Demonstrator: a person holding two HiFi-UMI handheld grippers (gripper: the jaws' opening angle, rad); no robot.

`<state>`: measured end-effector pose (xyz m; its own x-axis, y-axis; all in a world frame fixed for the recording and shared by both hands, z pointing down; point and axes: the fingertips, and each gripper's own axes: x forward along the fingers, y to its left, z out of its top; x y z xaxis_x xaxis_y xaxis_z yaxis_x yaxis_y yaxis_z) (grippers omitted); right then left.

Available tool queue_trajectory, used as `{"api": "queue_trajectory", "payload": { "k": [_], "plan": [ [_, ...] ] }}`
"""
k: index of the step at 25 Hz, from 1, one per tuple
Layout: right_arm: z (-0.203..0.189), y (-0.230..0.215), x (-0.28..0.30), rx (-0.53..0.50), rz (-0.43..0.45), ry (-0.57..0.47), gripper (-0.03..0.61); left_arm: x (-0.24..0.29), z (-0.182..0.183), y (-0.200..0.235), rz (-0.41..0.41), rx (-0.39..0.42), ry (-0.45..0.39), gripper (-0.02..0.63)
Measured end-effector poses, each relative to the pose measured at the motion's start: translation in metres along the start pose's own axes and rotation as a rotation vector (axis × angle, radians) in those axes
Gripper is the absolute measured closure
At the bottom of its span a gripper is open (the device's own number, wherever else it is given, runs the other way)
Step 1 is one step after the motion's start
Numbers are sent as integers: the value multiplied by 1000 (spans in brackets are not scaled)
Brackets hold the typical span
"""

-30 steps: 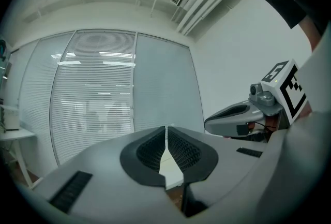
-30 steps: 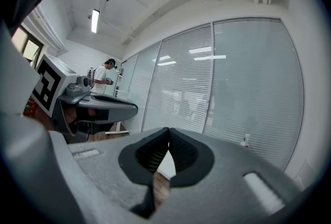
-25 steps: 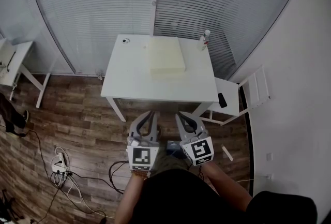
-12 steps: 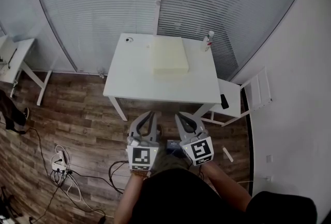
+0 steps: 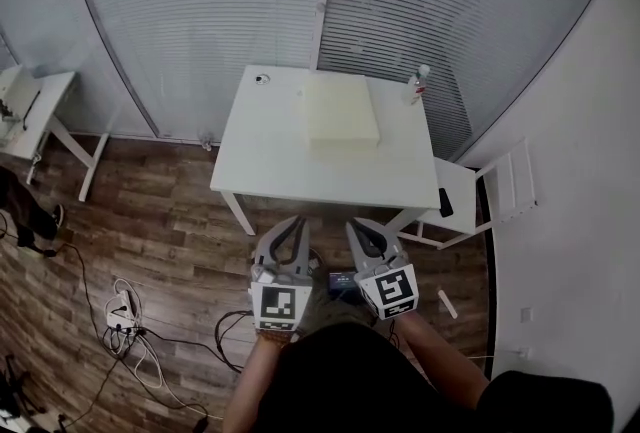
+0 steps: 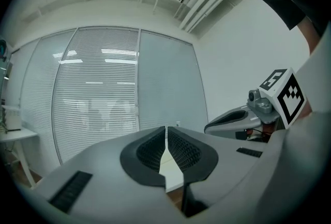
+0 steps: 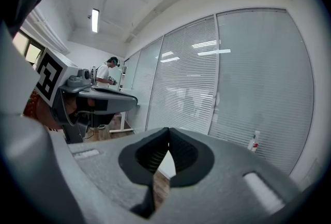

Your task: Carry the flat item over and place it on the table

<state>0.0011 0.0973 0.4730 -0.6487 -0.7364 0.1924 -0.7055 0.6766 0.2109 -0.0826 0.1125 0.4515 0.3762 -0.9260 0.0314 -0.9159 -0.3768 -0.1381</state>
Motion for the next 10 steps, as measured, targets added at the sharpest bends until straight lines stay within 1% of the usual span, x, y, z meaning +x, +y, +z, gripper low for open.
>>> {"api": "queue_trajectory", "payload": {
  "k": [2,5,10],
  "plan": [
    [6,-5,10,5,-1,-14,581,5,-1,8,9,-2,8,594],
    [15,-11,24,10,7,-34,581,16,-7,13,-1,-9,27,594],
    [9,-29,54,29,4,-11,581,41,-13,24,-15,-11,49,594]
  ]
}}
